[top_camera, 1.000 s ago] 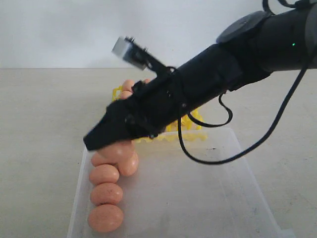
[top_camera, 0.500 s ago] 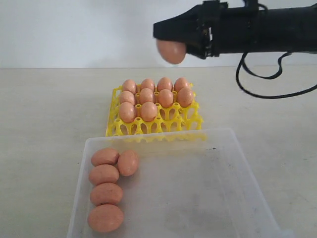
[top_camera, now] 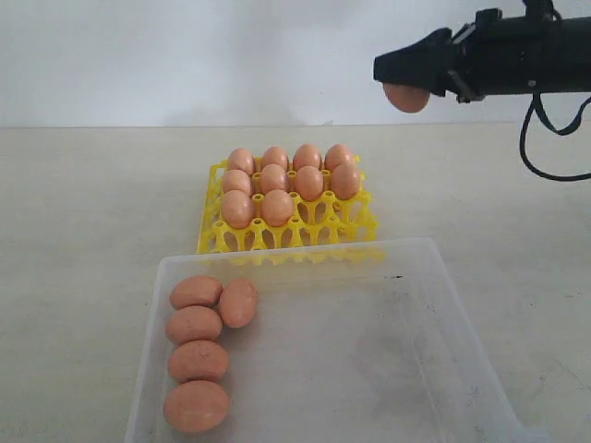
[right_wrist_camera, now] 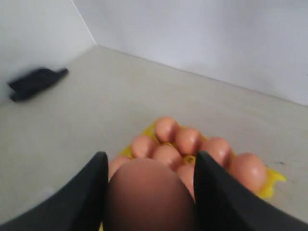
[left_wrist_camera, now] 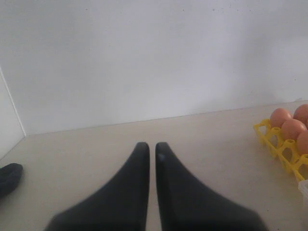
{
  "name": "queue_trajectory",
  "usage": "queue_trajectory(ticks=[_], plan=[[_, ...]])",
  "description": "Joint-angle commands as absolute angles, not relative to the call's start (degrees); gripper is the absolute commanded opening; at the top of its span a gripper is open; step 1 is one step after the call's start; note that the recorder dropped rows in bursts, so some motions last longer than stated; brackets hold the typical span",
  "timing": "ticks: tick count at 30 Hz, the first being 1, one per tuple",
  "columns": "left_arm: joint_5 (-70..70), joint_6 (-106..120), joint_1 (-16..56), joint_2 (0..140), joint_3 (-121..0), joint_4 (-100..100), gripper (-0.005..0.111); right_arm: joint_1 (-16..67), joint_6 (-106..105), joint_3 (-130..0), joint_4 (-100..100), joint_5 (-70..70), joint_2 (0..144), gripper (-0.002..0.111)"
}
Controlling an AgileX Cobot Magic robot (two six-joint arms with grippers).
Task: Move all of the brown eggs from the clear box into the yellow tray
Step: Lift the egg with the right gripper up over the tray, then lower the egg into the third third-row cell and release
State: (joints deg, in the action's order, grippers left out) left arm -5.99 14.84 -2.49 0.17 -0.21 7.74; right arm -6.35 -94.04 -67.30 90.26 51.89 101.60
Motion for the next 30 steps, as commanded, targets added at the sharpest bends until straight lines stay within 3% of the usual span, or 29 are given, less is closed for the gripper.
queue_trajectory(ticks=[1,14,24,30], plan=[[-5.9,15.0,-2.1,0.0,0.0,7.9,0.004,-2.1,-95.3,-67.4,80.6,38.6,101.2,0.000],[-5.9,15.0,-2.1,0.0,0.0,7.9,0.004,4.0,-100.6,-67.4,87.6,32.8,110.3,0.000],[-5.9,15.0,-2.1,0.0,0.0,7.9,0.004,4.0,-116.6,-67.5,99.9,55.1,118.0,0.000],[-5.9,15.0,-2.1,0.0,0.0,7.9,0.004,4.0,-122.1,-67.6,99.9,57.7,120.6,0.000]])
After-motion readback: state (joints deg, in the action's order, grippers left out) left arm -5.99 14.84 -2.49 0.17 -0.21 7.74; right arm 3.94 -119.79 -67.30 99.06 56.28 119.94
